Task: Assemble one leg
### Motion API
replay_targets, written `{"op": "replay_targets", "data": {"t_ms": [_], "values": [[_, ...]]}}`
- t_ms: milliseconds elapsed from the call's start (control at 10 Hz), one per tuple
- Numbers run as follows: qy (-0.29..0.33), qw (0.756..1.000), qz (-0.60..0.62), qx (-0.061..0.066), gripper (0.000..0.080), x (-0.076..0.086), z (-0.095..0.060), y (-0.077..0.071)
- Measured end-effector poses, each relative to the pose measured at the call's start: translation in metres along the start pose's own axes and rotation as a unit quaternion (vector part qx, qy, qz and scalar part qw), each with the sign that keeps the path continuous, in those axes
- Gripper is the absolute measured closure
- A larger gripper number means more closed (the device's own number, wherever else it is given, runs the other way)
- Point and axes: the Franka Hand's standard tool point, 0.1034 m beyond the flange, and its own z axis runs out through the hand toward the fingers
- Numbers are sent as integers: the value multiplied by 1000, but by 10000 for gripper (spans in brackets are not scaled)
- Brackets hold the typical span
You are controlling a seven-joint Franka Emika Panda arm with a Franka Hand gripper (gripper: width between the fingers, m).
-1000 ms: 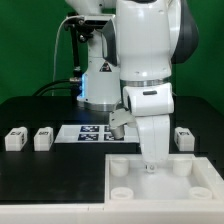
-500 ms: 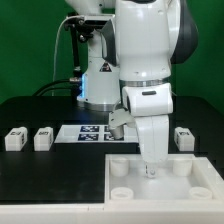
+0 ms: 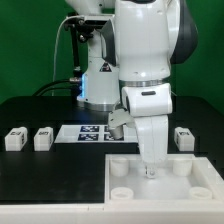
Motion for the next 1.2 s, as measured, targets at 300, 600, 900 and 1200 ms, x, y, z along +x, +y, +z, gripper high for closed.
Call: {"op": "replay_targets", "data": {"t_ms": [300, 600, 900, 1200], "values": [[-5, 997, 70, -9, 151, 10, -22, -12], [0, 969, 245, -22, 151, 61, -50, -17], [7, 919, 393, -19, 151, 66, -49, -18], [12, 823, 568, -7, 151, 78, -45, -29]]}}
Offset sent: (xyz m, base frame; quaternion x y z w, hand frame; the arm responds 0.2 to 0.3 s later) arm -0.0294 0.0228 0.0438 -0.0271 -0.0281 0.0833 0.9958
